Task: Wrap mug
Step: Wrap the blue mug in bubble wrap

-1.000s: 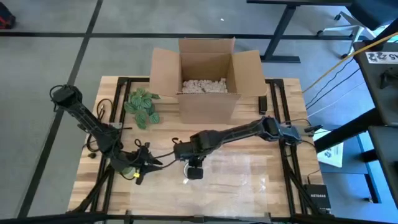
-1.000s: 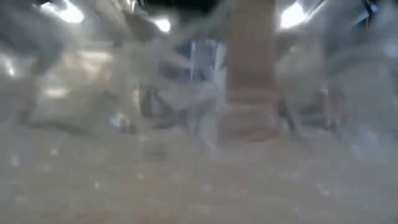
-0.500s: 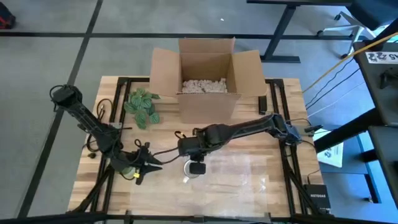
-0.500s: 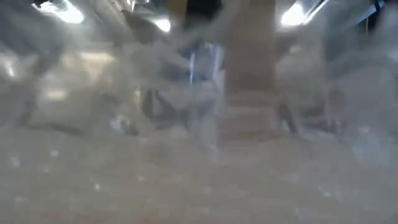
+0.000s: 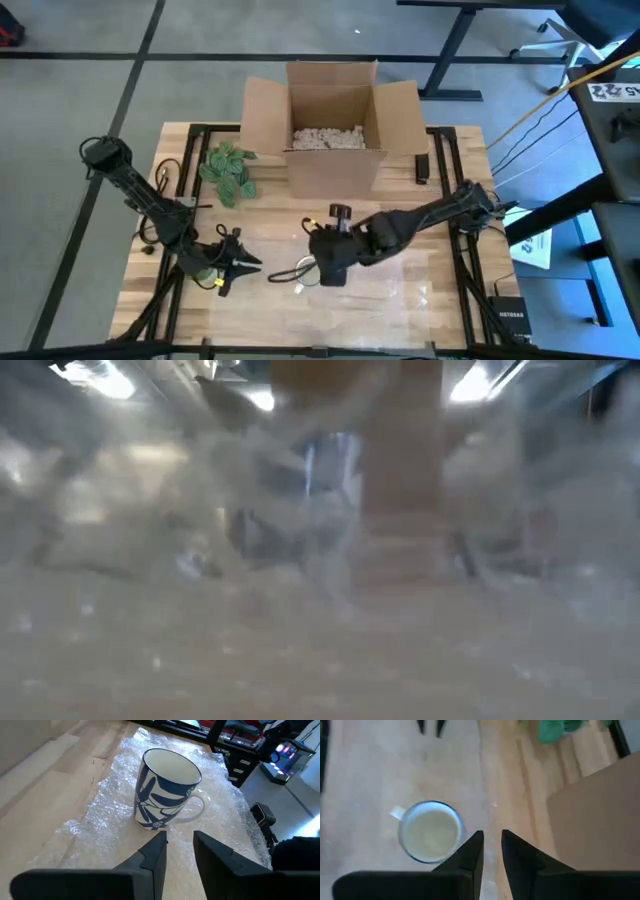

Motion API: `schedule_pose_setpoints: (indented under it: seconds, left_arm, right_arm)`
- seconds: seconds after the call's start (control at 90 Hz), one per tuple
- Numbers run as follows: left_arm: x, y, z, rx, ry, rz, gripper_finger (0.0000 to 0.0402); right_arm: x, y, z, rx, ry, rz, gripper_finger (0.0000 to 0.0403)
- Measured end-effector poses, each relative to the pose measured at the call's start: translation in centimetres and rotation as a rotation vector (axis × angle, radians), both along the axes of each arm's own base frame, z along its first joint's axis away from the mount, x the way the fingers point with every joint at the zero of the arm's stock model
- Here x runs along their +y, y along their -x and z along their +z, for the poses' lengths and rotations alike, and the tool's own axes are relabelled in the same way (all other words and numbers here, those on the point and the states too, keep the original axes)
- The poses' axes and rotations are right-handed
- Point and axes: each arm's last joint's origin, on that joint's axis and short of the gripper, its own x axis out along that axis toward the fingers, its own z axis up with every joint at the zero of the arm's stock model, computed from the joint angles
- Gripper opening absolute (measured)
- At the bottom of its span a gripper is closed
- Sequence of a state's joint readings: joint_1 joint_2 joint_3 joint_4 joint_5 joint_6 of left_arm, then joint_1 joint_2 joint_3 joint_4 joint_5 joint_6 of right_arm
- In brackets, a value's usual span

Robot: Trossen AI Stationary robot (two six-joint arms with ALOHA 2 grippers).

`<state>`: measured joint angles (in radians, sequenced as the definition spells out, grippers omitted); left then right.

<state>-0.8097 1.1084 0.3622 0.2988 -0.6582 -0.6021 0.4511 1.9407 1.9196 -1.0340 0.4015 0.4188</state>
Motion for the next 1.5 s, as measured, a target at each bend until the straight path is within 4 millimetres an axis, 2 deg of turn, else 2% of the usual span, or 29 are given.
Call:
schedule_pose_setpoints:
  seconds: [0.133,0.256,0.344,0.489,0.722,1.011,1.167,1.344,1.5]
  left_arm:
    - [0.0,0.0,0.0,0.000,0.001,0.000,0.0079]
    - [0.0,0.0,0.0,0.000,0.001,0.000,0.0079]
    - [0.0,0.0,0.0,0.000,0.002,0.001,0.0079]
    - [0.0,0.0,0.1,-0.006,0.009,0.002,0.0079]
    - [0.2,-0.3,0.3,-0.027,0.012,0.036,0.0079]
    - [2.2,-1.7,0.4,-0.035,-0.042,0.135,0.0079]
    - [4.7,-2.7,1.2,-0.048,-0.094,0.173,0.0079]
    - [7.3,-3.7,1.9,-0.051,-0.048,0.113,0.0079]
    - [8.2,-4.0,2.0,-0.057,-0.027,0.099,0.0079]
  right_arm:
    - [2.1,2.6,-3.2,-0.041,-0.041,-0.079,0.0053]
    - [3.4,6.1,-5.9,-0.086,-0.100,-0.173,0.0053]
    - [3.6,9.1,-7.3,-0.108,-0.138,-0.236,0.0053]
    - [2.6,13.6,-8.4,-0.146,-0.219,-0.305,0.0053]
    - [-1.1,19.1,-10.7,-0.226,-0.349,-0.372,0.0053]
    - [-4.7,22.8,-14.3,-0.191,-0.405,-0.378,0.0053]
    - [-6.4,24.2,-16.2,-0.107,-0.396,-0.388,0.0053]
    - [-7.1,24.9,-16.3,-0.090,-0.457,-0.394,0.0053]
    - [-7.1,25.0,-16.0,-0.074,-0.501,-0.382,0.0053]
